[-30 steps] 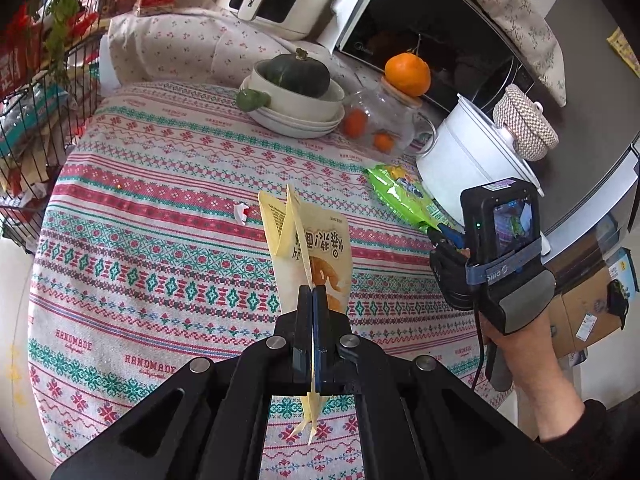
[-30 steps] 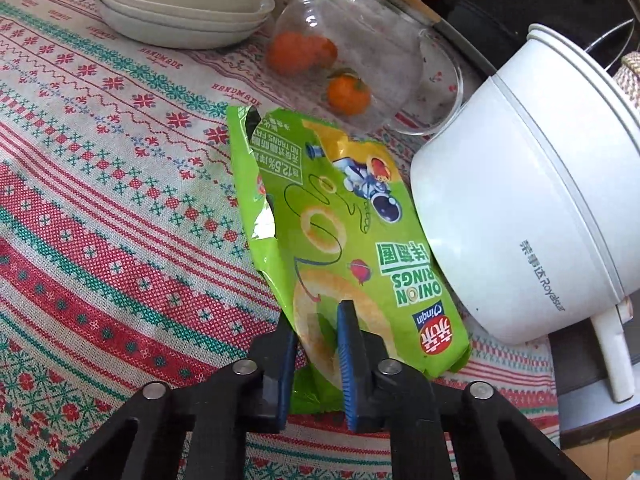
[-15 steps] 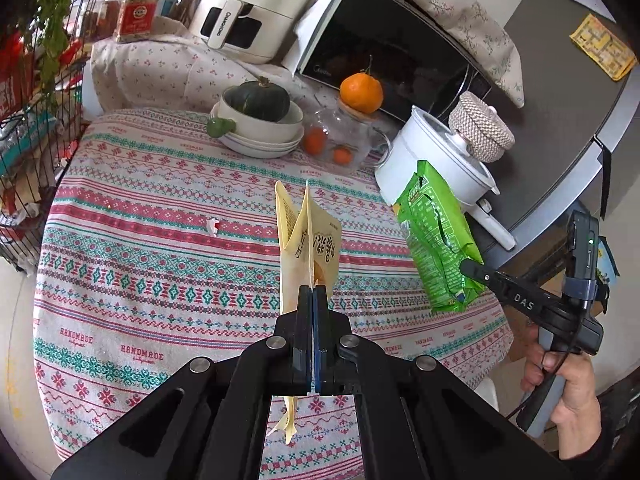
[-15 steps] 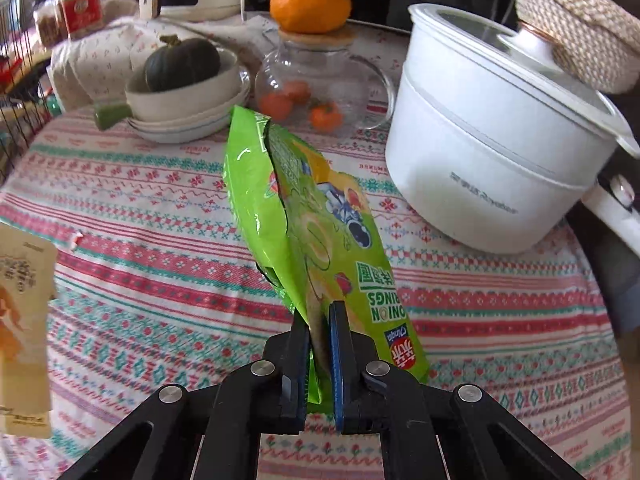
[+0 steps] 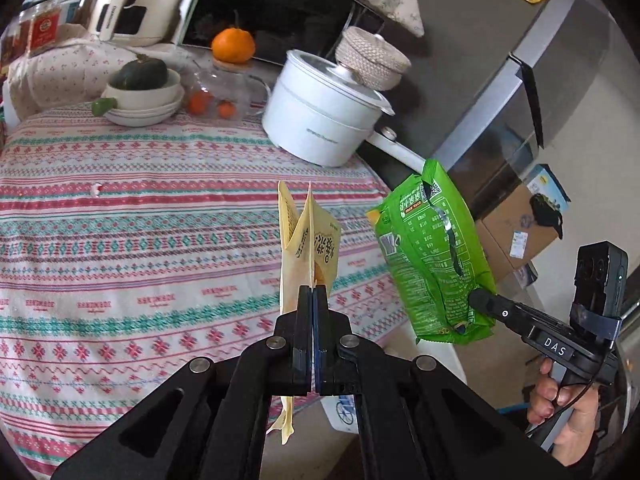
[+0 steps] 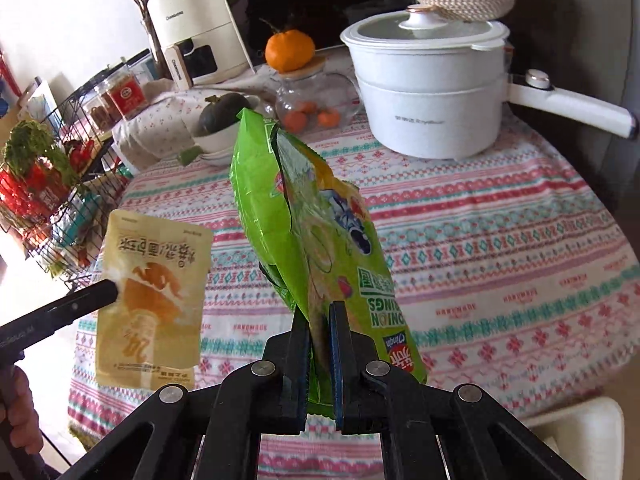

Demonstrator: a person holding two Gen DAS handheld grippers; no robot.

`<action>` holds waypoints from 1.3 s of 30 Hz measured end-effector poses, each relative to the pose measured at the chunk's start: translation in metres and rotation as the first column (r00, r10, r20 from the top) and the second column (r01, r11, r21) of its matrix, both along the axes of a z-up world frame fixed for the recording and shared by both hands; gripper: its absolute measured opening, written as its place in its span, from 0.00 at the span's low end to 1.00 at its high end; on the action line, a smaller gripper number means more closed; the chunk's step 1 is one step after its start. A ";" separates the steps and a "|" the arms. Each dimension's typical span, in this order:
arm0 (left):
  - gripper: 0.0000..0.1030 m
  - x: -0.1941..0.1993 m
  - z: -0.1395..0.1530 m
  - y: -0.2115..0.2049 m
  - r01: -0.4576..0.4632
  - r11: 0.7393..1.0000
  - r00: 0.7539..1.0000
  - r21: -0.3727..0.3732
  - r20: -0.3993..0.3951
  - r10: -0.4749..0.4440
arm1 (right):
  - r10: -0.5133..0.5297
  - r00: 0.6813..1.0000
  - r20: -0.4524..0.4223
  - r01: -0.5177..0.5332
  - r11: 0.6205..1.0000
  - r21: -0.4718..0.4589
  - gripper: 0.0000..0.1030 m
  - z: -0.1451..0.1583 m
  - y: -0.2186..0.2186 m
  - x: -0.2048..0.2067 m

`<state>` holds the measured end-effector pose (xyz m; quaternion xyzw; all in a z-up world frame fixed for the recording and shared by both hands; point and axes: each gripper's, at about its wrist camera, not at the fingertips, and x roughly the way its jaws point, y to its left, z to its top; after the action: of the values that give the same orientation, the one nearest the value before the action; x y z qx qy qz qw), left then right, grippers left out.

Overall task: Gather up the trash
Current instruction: 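Carry the cream packet and green onion-rings bag over the white bin, then open the left tool to drop the cream packet while the right tool releases the green bag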

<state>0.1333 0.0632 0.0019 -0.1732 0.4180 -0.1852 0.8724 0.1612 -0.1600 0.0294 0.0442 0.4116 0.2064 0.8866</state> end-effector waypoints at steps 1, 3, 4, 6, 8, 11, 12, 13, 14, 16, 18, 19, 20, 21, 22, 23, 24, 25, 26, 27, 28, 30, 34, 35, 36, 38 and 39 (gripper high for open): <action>0.00 -0.002 -0.001 -0.012 0.026 1.000 1.000 -0.002 -0.001 -0.026 | -0.012 1.000 0.003 0.012 1.000 0.004 0.05 0.000 -0.009 -0.011; 0.00 -0.008 -0.003 -0.038 0.081 0.997 0.997 -0.003 -0.003 -0.081 | -0.044 0.999 0.001 0.044 0.999 0.013 0.05 -0.001 -0.030 -0.029; 0.00 -0.010 -0.004 -0.052 0.109 0.994 0.994 0.000 -0.003 -0.109 | -0.064 0.998 -0.002 0.064 0.998 0.019 0.05 -0.003 -0.041 -0.037; 0.00 -0.016 -0.007 -0.079 0.162 0.987 0.987 0.009 -0.003 -0.162 | -0.110 0.994 0.000 0.110 0.993 0.029 0.05 -0.007 -0.063 -0.055; 0.00 -0.021 -0.011 -0.105 0.210 0.978 0.978 0.012 -0.006 -0.210 | -0.165 0.986 0.010 0.164 0.986 0.036 0.05 -0.011 -0.086 -0.071; 0.00 -0.028 -0.019 -0.140 0.275 0.961 0.961 0.010 -0.009 -0.275 | -0.243 0.970 0.006 0.242 0.969 0.046 0.05 -0.021 -0.117 -0.091; 0.00 -0.031 -0.023 -0.151 0.296 0.955 0.955 0.009 -0.012 -0.295 | -0.265 0.964 0.002 0.265 0.963 0.053 0.05 -0.026 -0.127 -0.096; 0.00 -0.032 -0.029 -0.162 0.316 0.949 0.949 0.005 -0.018 -0.316 | -0.285 0.959 -0.009 0.285 0.956 0.068 0.05 -0.030 -0.137 -0.100; 0.00 -0.034 -0.034 -0.172 0.334 0.943 0.942 -0.003 -0.025 -0.334 | -0.303 0.953 -0.027 0.304 0.949 0.086 0.05 -0.035 -0.147 -0.104; 0.00 -0.036 -0.044 -0.193 0.368 0.930 0.929 -0.011 -0.040 -0.368 | -0.343 0.937 -0.061 0.348 0.931 0.113 0.05 -0.046 -0.165 -0.111; 0.00 -0.036 -0.055 -0.212 0.392 0.920 0.919 -0.013 -0.049 -0.392 | -0.369 0.925 -0.088 0.378 0.918 0.122 0.06 -0.053 -0.178 -0.116; 0.00 -0.036 -0.061 -0.221 0.400 0.916 0.915 -0.010 -0.054 -0.400 | -0.378 0.921 -0.097 0.388 0.913 0.126 0.06 -0.056 -0.185 -0.118; 0.00 -0.036 -0.067 -0.229 0.404 0.915 0.913 -0.004 -0.058 -0.404 | -0.384 0.918 -0.103 0.395 0.910 0.127 0.06 -0.058 -0.190 -0.119; 0.00 -0.036 -0.074 -0.237 0.404 0.915 0.913 0.000 -0.063 -0.404 | -0.390 0.914 -0.108 0.402 0.907 0.125 0.06 -0.060 -0.194 -0.121; 0.00 -0.035 -0.081 -0.243 0.406 0.914 0.911 -0.004 -0.069 -0.406 | -0.395 0.912 -0.111 0.407 0.905 0.124 0.06 -0.062 -0.198 -0.122; 0.00 -0.033 -0.089 -0.249 0.409 0.913 0.910 -0.001 -0.078 -0.408 | -0.400 0.909 -0.117 0.412 0.903 0.123 0.06 -0.064 -0.201 -0.124; 0.00 -0.032 -0.096 -0.253 0.411 0.912 0.909 0.012 -0.085 -0.408 | -0.404 0.907 -0.122 0.417 0.901 0.120 0.06 -0.066 -0.203 -0.125; 0.00 -0.031 -0.103 -0.258 0.412 0.911 0.908 0.024 -0.090 -0.408 | -0.408 0.904 -0.127 0.422 0.899 0.115 0.06 -0.069 -0.206 -0.126; 0.00 -0.029 -0.109 -0.261 0.414 0.910 0.907 0.032 -0.092 -0.410 | -0.413 0.901 -0.134 0.427 0.897 0.112 0.07 -0.072 -0.209 -0.127; 0.00 -0.028 -0.113 -0.263 0.419 0.907 0.906 0.045 -0.093 -0.414 | -0.415 0.899 -0.142 0.431 0.895 0.114 0.07 -0.074 -0.212 -0.127; 0.00 -0.026 -0.117 -0.265 0.424 0.904 0.904 0.060 -0.094 -0.417 | -0.416 0.897 -0.150 0.434 0.893 0.119 0.07 -0.076 -0.214 -0.128; 0.01 -0.023 -0.121 -0.268 0.431 0.898 0.901 0.088 -0.101 -0.423 | -0.421 0.892 -0.161 0.441 0.890 0.117 0.07 -0.079 -0.218 -0.129; 0.29 -0.022 -0.117 -0.265 0.440 0.887 0.898 0.142 -0.101 -0.429 | -0.426 0.888 -0.174 0.447 0.888 0.107 0.07 -0.084 -0.221 -0.130; 0.53 -0.023 -0.114 -0.263 0.434 0.888 0.901 0.154 -0.094 -0.424 | -0.425 0.887 -0.179 0.447 0.888 0.110 0.07 -0.086 -0.221 -0.130; 0.61 -0.024 -0.111 -0.260 0.420 0.892 0.908 0.165 -0.078 -0.412 | -0.426 0.886 -0.182 0.449 0.887 0.112 0.07 -0.086 -0.222 -0.131; 0.66 -0.027 -0.104 -0.252 0.404 0.898 0.914 0.175 -0.055 -0.401 | -0.429 0.884 -0.183 0.453 0.884 0.115 0.07 -0.087 -0.224 -0.131; 0.66 -0.028 -0.101 -0.249 0.405 0.896 0.914 0.183 -0.061 -0.401 | -0.432 0.883 -0.182 0.456 0.882 0.119 0.07 -0.086 -0.225 -0.132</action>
<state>0.1053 -0.1856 -0.0995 -0.0002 0.4699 -0.3187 0.8232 0.0295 -0.3849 -0.0570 0.2234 0.4383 0.0255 0.8702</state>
